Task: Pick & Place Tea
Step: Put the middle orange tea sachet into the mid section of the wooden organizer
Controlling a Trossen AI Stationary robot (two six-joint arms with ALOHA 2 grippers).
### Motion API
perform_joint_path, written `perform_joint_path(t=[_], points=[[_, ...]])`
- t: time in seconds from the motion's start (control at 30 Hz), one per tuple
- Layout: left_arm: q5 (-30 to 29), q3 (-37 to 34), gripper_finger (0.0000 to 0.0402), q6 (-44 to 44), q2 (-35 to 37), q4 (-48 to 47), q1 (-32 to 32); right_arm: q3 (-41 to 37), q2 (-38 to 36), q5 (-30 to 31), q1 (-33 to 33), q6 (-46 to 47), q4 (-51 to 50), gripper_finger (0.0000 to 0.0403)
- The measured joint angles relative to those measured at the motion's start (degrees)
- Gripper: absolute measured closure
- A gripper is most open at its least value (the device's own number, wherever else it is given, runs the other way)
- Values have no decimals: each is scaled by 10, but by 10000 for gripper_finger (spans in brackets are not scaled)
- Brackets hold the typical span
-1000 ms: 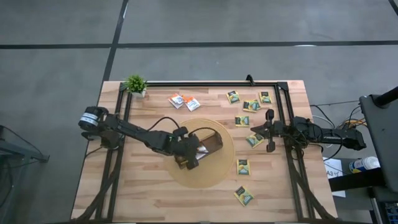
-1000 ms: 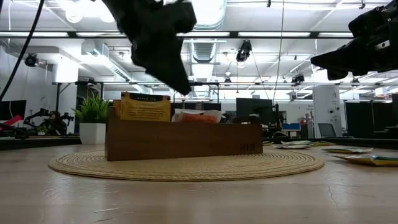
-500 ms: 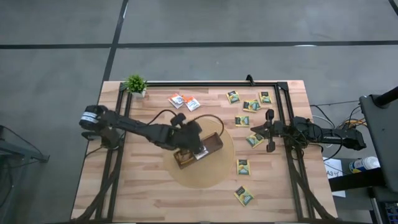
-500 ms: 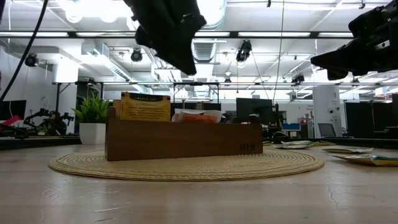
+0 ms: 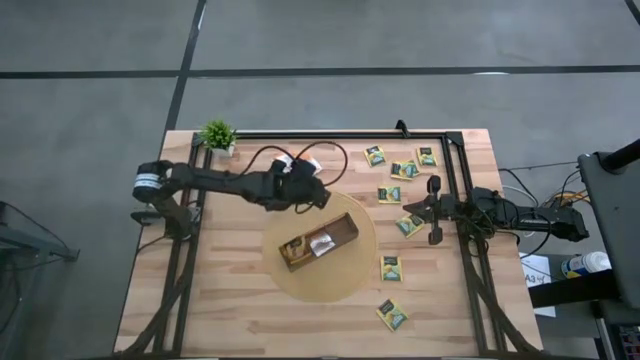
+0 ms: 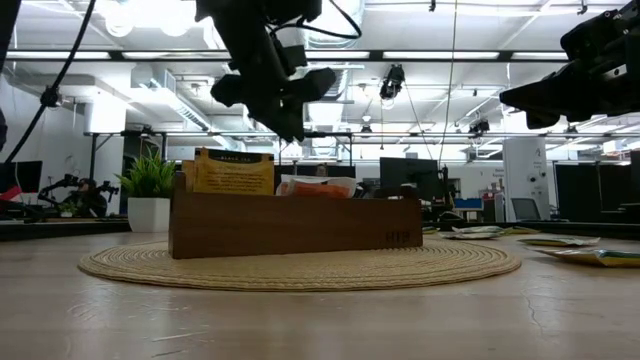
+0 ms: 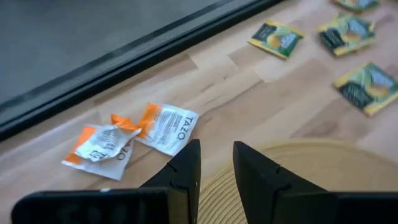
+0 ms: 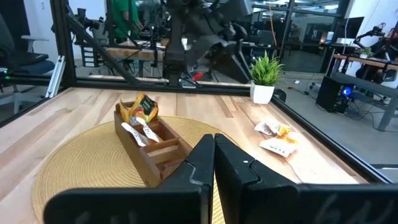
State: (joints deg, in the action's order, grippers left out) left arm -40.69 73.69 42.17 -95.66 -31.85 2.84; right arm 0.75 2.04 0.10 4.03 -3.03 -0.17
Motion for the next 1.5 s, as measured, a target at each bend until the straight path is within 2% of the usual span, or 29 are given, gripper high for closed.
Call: perform_joint_path(t=[0.13,0.37,0.5,0.57,0.7,0.8,1.0,1.1,1.2,1.33,1.43,1.5], points=[[1,0,313,33,0,8,3,0,0,0,0,0,0,394],[1,0,313,20,0,8,2,0,0,0,0,0,0,394],[2,0,313,70,0,32,3,0,0,0,0,0,0,394],[7,0,313,43,0,35,5,0,0,0,0,0,0,394],[6,-6,313,-92,0,35,13,0,0,0,0,0,0,394],[6,-20,313,-149,0,37,16,0,0,0,0,0,0,394],[6,-28,313,-131,0,44,16,0,0,0,0,0,0,394],[-33,-29,313,-157,0,41,19,0,0,0,0,0,0,394],[-61,-29,313,-181,0,-8,24,0,0,0,0,0,0,394],[-65,-42,313,-158,1,-67,42,0,0,0,0,0,0,394],[-59,-77,313,-136,9,-64,64,0,0,0,0,0,0,394],[-31,-104,313,-131,16,-47,85,0,0,0,0,0,0,394]])
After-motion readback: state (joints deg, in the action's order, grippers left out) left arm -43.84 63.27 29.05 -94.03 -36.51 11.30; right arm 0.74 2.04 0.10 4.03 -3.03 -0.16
